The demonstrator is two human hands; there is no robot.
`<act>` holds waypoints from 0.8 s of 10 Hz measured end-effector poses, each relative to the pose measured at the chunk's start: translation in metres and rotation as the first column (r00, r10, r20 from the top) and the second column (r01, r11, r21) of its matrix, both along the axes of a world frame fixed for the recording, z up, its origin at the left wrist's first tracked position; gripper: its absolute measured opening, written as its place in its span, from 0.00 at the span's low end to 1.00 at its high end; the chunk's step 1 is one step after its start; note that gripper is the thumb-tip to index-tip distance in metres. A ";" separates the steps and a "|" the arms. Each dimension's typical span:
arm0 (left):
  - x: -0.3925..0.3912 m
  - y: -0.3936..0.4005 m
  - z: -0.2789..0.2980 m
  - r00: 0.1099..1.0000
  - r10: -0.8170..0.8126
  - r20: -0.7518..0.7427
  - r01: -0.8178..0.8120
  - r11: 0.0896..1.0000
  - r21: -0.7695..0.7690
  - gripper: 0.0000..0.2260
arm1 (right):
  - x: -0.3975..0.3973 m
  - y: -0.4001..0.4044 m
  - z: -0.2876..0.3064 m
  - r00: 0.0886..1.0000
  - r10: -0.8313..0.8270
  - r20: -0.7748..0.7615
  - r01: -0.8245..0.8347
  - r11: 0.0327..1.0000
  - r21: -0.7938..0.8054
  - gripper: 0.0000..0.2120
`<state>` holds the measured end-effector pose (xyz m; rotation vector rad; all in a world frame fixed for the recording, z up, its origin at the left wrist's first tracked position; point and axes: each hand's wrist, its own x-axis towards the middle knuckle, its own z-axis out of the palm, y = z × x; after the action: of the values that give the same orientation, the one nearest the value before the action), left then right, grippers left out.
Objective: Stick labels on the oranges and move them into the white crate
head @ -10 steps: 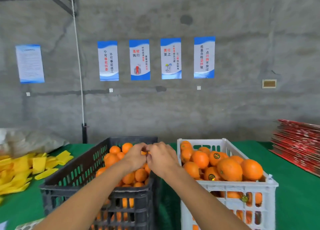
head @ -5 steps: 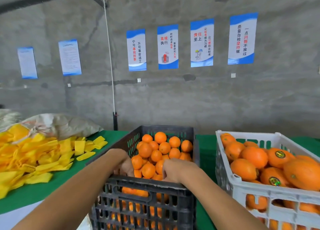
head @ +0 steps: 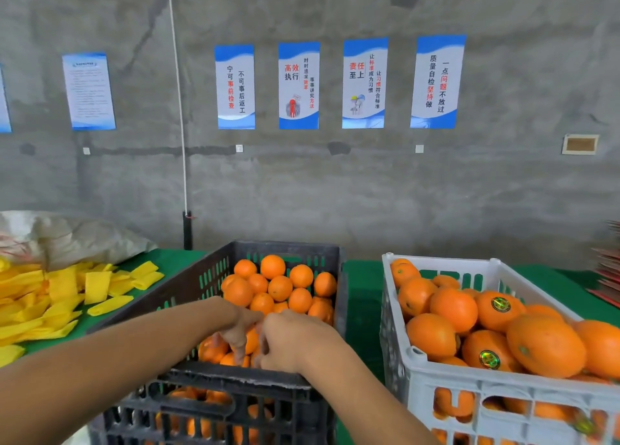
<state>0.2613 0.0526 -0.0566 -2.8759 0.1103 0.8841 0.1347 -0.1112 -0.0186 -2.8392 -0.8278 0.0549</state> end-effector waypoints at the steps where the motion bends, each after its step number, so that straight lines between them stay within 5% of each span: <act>1: -0.001 -0.007 -0.011 1.000 -0.012 -0.021 0.012 1.000 0.026 0.22 | 0.000 0.000 -0.001 1.000 0.005 0.008 -0.005 1.000 0.006 0.10; 3: -0.037 -0.012 -0.002 0.979 0.134 0.151 -0.129 0.991 -0.041 0.17 | -0.001 -0.001 0.000 1.000 -0.010 0.003 0.010 1.000 -0.005 0.12; 5: -0.047 -0.019 0.006 0.977 0.039 0.208 -0.043 0.999 0.012 0.08 | -0.006 0.000 0.003 0.999 -0.046 0.029 0.046 0.999 0.009 0.12; 6: -0.041 -0.020 0.014 0.981 -0.035 0.190 0.027 0.999 0.042 0.12 | -0.008 -0.001 0.005 0.992 -0.095 0.079 0.093 0.995 0.030 0.12; 7: -0.043 -0.024 0.044 0.934 -0.148 0.326 0.181 0.981 -0.072 0.05 | -0.013 -0.003 0.009 0.963 -0.196 0.183 0.173 0.976 0.134 0.13; 8: -0.053 -0.027 0.064 0.767 -0.082 0.637 0.288 0.930 -0.227 0.17 | -0.017 -0.004 0.012 0.913 -0.309 0.264 0.236 0.932 0.275 0.16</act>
<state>0.2081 0.0254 0.0074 -3.1956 0.4987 -0.1691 0.1174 -0.1150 -0.0065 -2.7347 -0.4354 -0.4990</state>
